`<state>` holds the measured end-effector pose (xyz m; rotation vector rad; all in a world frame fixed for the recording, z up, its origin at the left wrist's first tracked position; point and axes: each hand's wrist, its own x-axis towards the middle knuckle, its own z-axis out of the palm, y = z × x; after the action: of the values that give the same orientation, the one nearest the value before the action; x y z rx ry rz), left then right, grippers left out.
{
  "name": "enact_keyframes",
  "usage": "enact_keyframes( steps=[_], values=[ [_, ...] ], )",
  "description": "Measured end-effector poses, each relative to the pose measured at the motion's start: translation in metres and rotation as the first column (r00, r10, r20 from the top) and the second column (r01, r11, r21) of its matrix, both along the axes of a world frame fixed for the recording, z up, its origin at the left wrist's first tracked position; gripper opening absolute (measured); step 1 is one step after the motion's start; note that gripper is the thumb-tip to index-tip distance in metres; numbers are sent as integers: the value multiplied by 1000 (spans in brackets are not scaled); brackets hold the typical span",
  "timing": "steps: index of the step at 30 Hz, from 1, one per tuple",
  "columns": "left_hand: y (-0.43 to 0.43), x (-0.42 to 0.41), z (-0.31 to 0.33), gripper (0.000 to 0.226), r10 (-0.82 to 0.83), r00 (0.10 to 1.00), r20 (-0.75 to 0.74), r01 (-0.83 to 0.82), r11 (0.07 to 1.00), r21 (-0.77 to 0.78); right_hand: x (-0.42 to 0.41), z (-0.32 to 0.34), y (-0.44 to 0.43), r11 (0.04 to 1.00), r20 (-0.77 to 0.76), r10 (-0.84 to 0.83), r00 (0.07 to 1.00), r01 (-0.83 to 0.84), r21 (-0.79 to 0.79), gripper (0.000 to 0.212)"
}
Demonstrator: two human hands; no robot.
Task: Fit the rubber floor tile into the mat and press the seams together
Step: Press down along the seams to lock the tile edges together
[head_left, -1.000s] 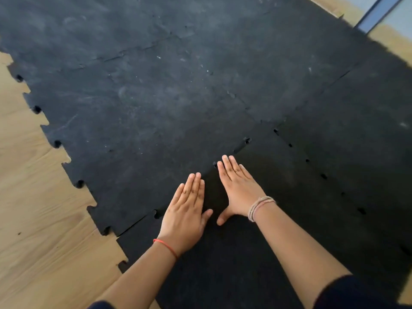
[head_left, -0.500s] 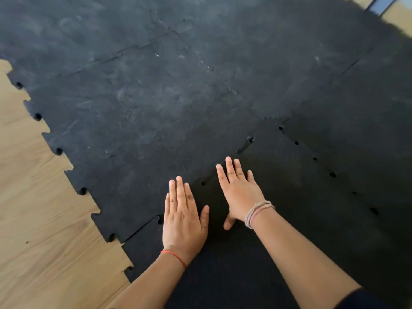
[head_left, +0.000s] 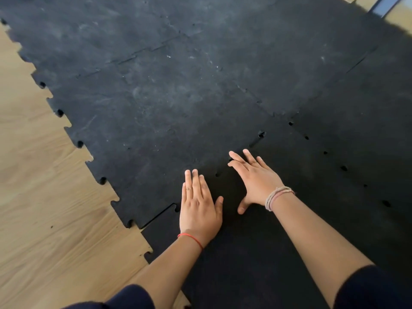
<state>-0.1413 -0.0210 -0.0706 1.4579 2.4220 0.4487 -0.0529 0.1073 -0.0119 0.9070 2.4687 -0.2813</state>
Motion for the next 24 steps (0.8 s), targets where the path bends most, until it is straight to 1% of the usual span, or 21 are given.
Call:
enact_keyframes(
  steps=[2, 4, 5, 7, 8, 10, 12, 13, 14, 16, 17, 18, 19, 20, 21, 22, 24],
  values=[
    [-2, -5, -3, 83, -43, 999, -15, 43, 999, -30, 1, 2, 0, 1000, 19, -8, 1000, 8, -21, 125],
    [-17, -14, -8, 78, -50, 996, -79, 51, 999, 10, 2, 1, -6, 996, 45, 84, 995, -85, 21, 128],
    [-32, -19, -11, 75, 4, 996, -90, -1, 1000, 28, 1, 1, -13, 987, 55, 157, 986, -159, 33, 129],
    [-70, -23, -16, 71, 178, 982, -59, -176, 983, 44, -5, 0, -30, 948, 72, 314, 947, -316, 28, 128],
    [-86, -23, -18, 71, 232, 972, -46, -230, 972, 38, -9, -1, -37, 927, 89, 371, 924, -374, 21, 127],
    [-104, -21, -19, 70, 243, 969, -36, -244, 970, -7, -16, -2, -42, 908, 138, 414, 900, -418, 2, 128],
    [-103, -19, -19, 69, 219, 975, -45, -221, 974, -46, -21, -3, -44, 914, 195, 398, 896, -405, -8, 129],
    [-100, -20, -19, 68, 218, 974, -52, -221, 974, -53, -24, -2, -46, 919, 207, 386, 899, -395, 1, 124],
    [-98, -21, -19, 68, 221, 974, -57, -224, 973, -60, -28, -2, -49, 920, 204, 381, 902, -392, 15, 113],
    [-96, -23, -19, 67, 203, 976, -73, -209, 975, -79, -37, -1, -55, 920, 201, 380, 903, -391, 16, 82],
    [-97, -23, -18, 66, 192, 978, -79, -199, 976, -84, -40, 2, -57, 922, 207, 377, 903, -387, 7, 77],
    [-97, -23, -18, 67, 189, 979, -78, -196, 977, -87, -38, 1, -55, 923, 203, 377, 904, -385, 1, 81],
    [-98, -22, -17, 67, 193, 978, -77, -199, 976, -87, -34, 0, -50, 927, 187, 370, 910, -373, -19, 94],
    [-97, -22, -17, 67, 200, 977, -72, -206, 975, -83, -29, -1, -45, 936, 164, 353, 921, -347, -63, 110],
    [-97, -22, -18, 68, 208, 976, -68, -213, 974, -75, -23, -1, -40, 940, 141, 333, 932, -317, -123, 121],
    [-97, -22, -19, 68, 212, 975, -66, -216, 974, -64, -18, -2, -37, 944, 116, 311, 943, -293, -154, 126],
    [-98, -22, -20, 66, 200, 976, -83, -204, 978, -46, -12, -4, -37, 955, 98, 286, 953, -275, -111, 126]
  ],
)
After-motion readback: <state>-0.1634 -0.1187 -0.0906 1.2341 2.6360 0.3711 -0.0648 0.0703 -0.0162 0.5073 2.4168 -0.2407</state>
